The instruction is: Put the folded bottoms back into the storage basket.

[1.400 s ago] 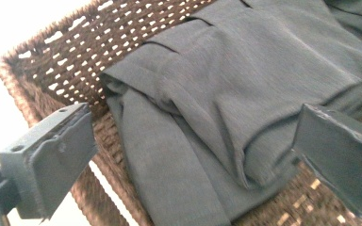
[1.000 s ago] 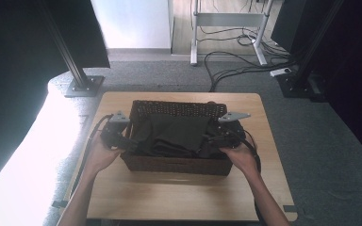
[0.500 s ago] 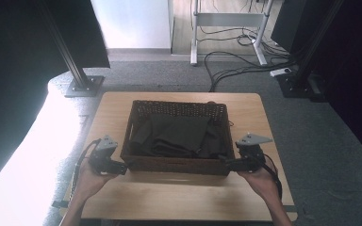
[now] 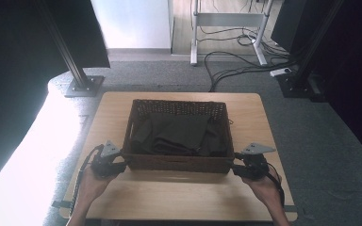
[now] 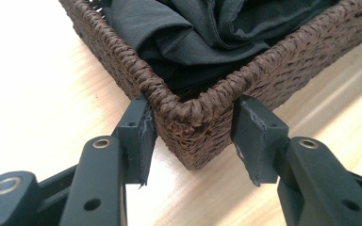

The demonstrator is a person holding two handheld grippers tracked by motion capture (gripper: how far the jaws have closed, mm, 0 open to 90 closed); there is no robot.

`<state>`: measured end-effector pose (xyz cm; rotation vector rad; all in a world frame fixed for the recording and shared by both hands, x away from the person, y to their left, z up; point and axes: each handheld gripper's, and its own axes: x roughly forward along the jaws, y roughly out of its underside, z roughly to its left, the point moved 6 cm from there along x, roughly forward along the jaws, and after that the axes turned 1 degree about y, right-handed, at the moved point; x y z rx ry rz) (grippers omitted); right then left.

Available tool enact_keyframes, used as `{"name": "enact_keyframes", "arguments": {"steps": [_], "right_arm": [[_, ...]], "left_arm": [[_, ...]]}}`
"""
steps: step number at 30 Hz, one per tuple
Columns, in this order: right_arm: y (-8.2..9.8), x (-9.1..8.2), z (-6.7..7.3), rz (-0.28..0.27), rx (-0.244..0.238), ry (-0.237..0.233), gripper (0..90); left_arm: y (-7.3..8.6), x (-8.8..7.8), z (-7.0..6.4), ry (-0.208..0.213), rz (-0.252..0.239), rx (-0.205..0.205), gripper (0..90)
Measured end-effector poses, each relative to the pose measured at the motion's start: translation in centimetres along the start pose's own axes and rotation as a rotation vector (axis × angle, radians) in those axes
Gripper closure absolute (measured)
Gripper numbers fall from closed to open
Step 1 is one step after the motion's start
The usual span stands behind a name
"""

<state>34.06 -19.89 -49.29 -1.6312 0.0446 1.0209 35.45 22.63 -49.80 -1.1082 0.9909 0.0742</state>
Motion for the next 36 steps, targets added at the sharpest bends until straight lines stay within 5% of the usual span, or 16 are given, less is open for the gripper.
{"name": "enact_keyframes", "arguments": {"steps": [8,13,19,24,29,36], "right_arm": [[-1.0,1.3,-1.3,-0.014,0.008,0.029,48.9],[-0.5,0.7,-1.1,-0.042,0.005,0.008,30.5],[1.1,-0.6,-1.2,-0.078,0.025,0.021,14.2],[2.8,-1.0,-1.2,-0.072,0.029,0.033,8.9],[4.9,-0.4,-1.3,-0.051,0.038,0.048,0.0],[7.7,0.7,-1.7,-0.010,0.062,0.067,0.0]], "left_arm": [[-0.7,0.6,0.4,-0.009,0.010,-0.016,47.7],[0.1,-0.9,-0.1,0.036,-0.023,-0.032,22.1],[2.3,-2.6,0.0,0.099,-0.077,-0.092,11.6],[4.4,-2.5,0.1,0.087,-0.082,-0.101,0.2],[7.0,-1.7,0.2,0.084,-0.067,-0.125,0.0],[9.8,-0.3,0.2,0.050,-0.009,-0.117,0.0]]}}
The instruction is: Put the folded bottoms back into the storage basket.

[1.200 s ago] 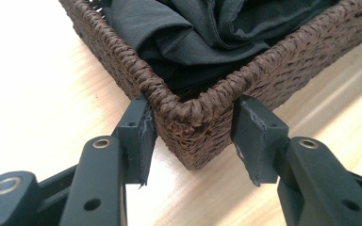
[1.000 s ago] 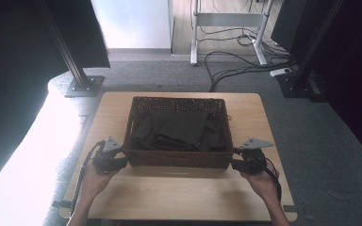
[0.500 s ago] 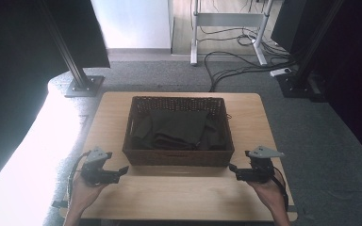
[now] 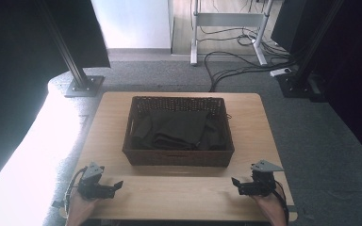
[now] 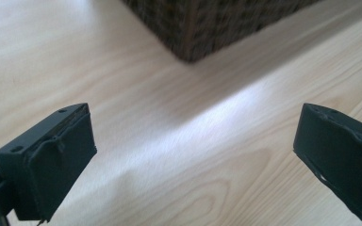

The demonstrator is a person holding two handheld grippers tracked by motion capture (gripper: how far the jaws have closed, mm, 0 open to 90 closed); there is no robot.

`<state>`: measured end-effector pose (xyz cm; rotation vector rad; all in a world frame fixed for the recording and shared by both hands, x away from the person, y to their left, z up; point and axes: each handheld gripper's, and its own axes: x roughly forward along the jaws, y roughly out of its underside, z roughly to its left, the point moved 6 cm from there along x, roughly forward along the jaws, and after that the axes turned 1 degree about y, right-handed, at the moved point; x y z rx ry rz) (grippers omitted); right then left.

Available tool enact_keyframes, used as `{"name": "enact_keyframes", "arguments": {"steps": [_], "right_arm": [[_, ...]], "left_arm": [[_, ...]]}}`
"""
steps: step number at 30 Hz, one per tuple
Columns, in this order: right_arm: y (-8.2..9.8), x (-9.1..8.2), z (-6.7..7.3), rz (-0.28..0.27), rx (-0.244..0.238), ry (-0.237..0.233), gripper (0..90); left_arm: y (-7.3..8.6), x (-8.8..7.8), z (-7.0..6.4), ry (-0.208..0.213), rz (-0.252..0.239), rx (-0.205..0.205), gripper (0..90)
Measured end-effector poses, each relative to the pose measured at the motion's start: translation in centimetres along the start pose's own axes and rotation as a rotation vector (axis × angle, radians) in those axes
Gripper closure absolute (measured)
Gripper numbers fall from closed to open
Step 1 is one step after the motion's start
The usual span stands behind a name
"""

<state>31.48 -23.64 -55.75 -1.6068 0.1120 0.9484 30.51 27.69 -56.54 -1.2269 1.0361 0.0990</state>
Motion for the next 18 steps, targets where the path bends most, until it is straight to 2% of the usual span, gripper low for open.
{"name": "enact_keyframes", "arguments": {"steps": [6,8,9,14,18], "right_arm": [[2.4,1.6,-0.1,0.056,0.016,0.015,0.0],[2.9,2.0,-0.1,0.074,0.013,0.022,0.0],[3.0,2.1,-0.1,0.080,0.013,0.024,0.0],[3.3,2.4,0.0,0.103,-0.003,0.054,0.0],[3.4,2.3,0.1,0.095,-0.001,0.059,0.7]], "left_arm": [[1.2,1.5,-0.3,-0.008,0.043,0.017,0.0],[1.7,2.1,-0.3,-0.015,0.077,0.031,0.0],[1.7,2.2,-0.4,0.002,0.087,0.021,0.0],[1.7,2.3,-0.4,-0.005,0.086,0.019,0.0],[1.7,2.3,-0.4,-0.009,0.085,0.014,0.0]]}}
